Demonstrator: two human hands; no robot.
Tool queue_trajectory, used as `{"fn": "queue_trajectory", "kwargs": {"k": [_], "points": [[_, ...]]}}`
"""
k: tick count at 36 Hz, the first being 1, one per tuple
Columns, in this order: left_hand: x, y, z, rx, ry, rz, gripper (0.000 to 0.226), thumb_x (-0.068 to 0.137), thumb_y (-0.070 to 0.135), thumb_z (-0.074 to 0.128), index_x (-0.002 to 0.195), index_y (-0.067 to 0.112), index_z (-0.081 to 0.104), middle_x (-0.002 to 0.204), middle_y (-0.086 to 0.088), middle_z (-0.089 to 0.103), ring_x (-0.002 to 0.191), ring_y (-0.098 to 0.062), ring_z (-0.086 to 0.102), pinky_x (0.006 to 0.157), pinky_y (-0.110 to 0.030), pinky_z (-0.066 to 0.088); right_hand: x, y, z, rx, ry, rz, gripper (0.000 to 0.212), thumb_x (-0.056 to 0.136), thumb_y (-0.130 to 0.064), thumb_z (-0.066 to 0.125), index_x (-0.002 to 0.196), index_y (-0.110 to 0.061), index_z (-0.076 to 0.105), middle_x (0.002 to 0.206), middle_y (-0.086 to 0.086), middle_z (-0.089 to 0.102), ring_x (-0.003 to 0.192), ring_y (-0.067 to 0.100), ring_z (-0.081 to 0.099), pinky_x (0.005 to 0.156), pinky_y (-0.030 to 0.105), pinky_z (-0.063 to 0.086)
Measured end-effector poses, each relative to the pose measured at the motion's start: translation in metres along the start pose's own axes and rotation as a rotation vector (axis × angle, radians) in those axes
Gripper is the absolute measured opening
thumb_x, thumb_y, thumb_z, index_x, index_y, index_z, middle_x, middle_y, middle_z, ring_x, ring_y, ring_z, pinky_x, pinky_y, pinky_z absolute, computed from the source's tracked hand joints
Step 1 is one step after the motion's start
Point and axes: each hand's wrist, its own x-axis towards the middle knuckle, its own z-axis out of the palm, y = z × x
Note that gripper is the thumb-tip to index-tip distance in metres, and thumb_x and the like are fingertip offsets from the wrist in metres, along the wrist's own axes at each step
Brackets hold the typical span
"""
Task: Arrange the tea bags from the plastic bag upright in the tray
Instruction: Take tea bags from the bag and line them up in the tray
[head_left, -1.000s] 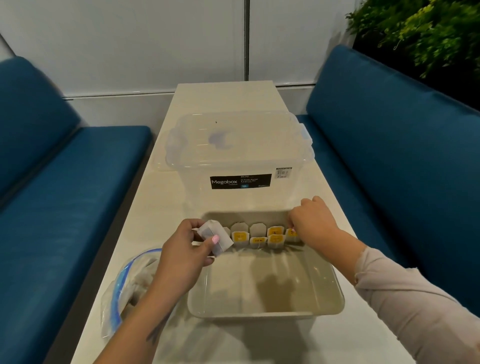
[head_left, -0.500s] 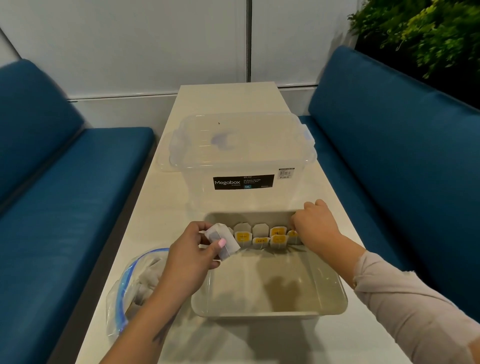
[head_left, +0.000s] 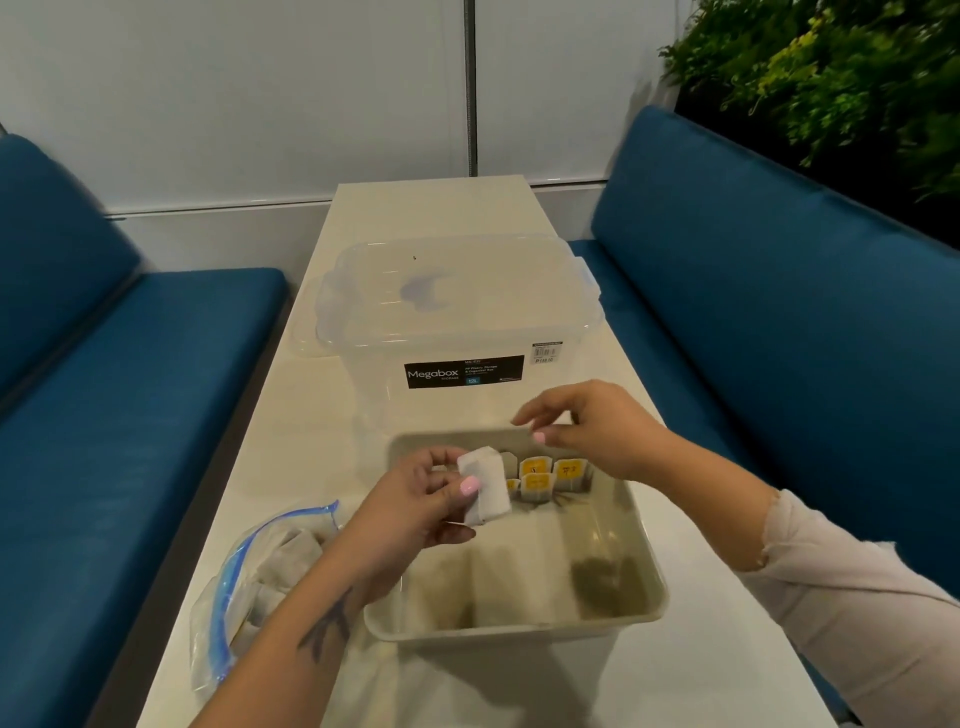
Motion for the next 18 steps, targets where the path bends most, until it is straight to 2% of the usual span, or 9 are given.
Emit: {"fn": "queue_trajectory", "kwargs": {"k": [2,5,7,11,14,16,18], "points": [[-0.001,0.005,0.006,-0.026,-0.080,-0.014,0.034,0.077,0.017,0.062,0.109,0.008,0.053,0.070,0.001,0.067,0.057,-0.005,0.060,0.050,-0.018,0.050,-0.003,-0.010,0.001,0.135,-0.107,-0.055,0.031,0.087,-0.011,0.065,0.105,-0.036,0.068,0.092,-0.011,0.065,0.073,-0.010,0.057,0.072,0.009,0.041],[-0.002,0.011,0.011,-0.062,-0.163,-0.022,0.037,0.072,0.020,0.061,0.106,0.008,0.054,0.069,0.000,0.066,0.055,-0.004,0.058,0.048,-0.017,0.047,-0.006,-0.017,0.001,0.239,-0.200,-0.111,0.034,0.086,-0.009,0.066,0.107,-0.036,0.067,0.094,-0.012,0.065,0.079,-0.014,0.056,0.076,0.006,0.043],[-0.002,0.013,0.012,-0.086,-0.198,-0.036,0.036,0.072,0.020,0.061,0.106,0.008,0.055,0.072,-0.002,0.065,0.057,-0.005,0.058,0.048,-0.017,0.047,-0.008,-0.020,0.000,0.287,-0.234,-0.134,0.029,0.085,-0.008,0.066,0.101,-0.032,0.069,0.094,-0.014,0.065,0.082,-0.011,0.058,0.075,0.008,0.044],[-0.003,0.014,0.011,-0.101,-0.248,-0.041,0.043,0.072,0.022,0.060,0.112,0.008,0.056,0.079,-0.003,0.067,0.074,-0.012,0.057,0.051,-0.016,0.048,-0.008,-0.021,-0.004,0.345,-0.276,-0.174,0.017,0.081,-0.005,0.069,0.084,-0.021,0.071,0.088,-0.010,0.067,0.079,-0.003,0.060,0.075,0.013,0.046],[-0.006,0.017,0.015,-0.124,-0.254,-0.033,0.039,0.073,0.024,0.058,0.109,0.009,0.056,0.077,-0.004,0.068,0.063,-0.008,0.057,0.051,-0.015,0.047,-0.006,-0.018,-0.007,0.333,-0.271,-0.179,0.014,0.077,-0.011,0.073,0.078,-0.025,0.072,0.087,-0.006,0.068,0.085,0.014,0.062,0.086,0.029,0.051],[-0.007,0.017,0.017,-0.102,-0.210,-0.026,0.033,0.079,0.024,0.056,0.110,0.012,0.056,0.079,-0.006,0.071,0.056,-0.007,0.059,0.051,-0.016,0.048,-0.006,-0.017,-0.011,0.322,-0.261,-0.166,0.014,0.077,-0.014,0.073,0.076,-0.027,0.072,0.086,-0.006,0.068,0.085,0.021,0.061,0.087,0.034,0.049],[-0.004,0.015,0.016,0.007,-0.095,0.009,0.020,0.092,0.015,0.053,0.111,0.015,0.056,0.085,-0.006,0.073,0.061,-0.009,0.064,0.054,-0.018,0.051,-0.005,-0.017,-0.017,0.297,-0.245,-0.133,0.014,0.080,-0.014,0.072,0.077,-0.027,0.070,0.083,-0.010,0.068,0.081,0.014,0.059,0.085,0.030,0.048]]}}
